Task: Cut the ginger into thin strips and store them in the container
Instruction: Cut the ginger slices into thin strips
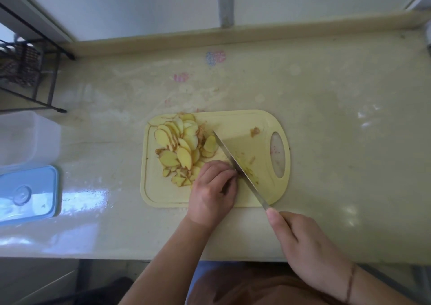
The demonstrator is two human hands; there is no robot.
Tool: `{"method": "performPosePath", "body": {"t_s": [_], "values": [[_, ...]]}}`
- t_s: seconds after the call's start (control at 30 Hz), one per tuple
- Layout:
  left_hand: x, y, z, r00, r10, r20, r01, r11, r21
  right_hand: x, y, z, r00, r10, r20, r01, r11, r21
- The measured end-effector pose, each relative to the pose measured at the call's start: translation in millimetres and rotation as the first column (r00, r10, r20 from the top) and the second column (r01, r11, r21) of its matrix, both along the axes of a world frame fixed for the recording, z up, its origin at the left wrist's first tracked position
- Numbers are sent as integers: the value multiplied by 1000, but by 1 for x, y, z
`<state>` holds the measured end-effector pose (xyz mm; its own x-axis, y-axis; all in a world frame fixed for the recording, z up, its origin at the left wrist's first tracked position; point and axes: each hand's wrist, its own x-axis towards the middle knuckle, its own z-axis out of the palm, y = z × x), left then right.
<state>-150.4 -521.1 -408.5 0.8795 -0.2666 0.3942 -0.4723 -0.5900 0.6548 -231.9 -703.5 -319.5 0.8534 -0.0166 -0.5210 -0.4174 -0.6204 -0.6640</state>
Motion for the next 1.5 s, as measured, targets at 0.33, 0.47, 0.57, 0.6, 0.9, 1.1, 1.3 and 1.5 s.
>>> {"method": "performPosePath", "body": {"t_s": [0.33, 0.47, 0.57, 0.6, 0.9, 1.1, 1.3, 1.5], "values": [[0, 0, 0, 1000, 14, 2, -14, 1000, -13, -15, -9, 7, 999, 17, -38, -18, 1000, -20], [0, 1, 1, 1000, 4, 22, -4, 1000, -9, -12, -6, 0, 999, 29, -35, -30, 999, -23], [0, 0, 3, 1000, 5, 23, -5, 1000, 2, -6, -1, -4, 999, 24, -25, -24, 1000, 6], [0, 0, 3, 1000, 8, 21, -8, 1000, 3, -4, 0, -4, 1000, 10, -25, -10, 1000, 14], [-1, -1, 9, 998, 53, -46, -53, 999, -7, -16, -7, 5, 999, 3, -52, -3, 1000, 8], [-1, -2, 9, 997, 62, -52, -62, 998, 1, -17, -7, 1, 998, 7, -60, -7, 1000, 1], [0, 0, 8, 999, 44, -22, -44, 999, 23, 5, 6, -4, 999, -5, -44, 6, 1000, 26], [0, 0, 9, 999, 52, -8, -52, 999, 6, 4, -2, 2, 998, -38, -41, 41, 997, 66]]}}
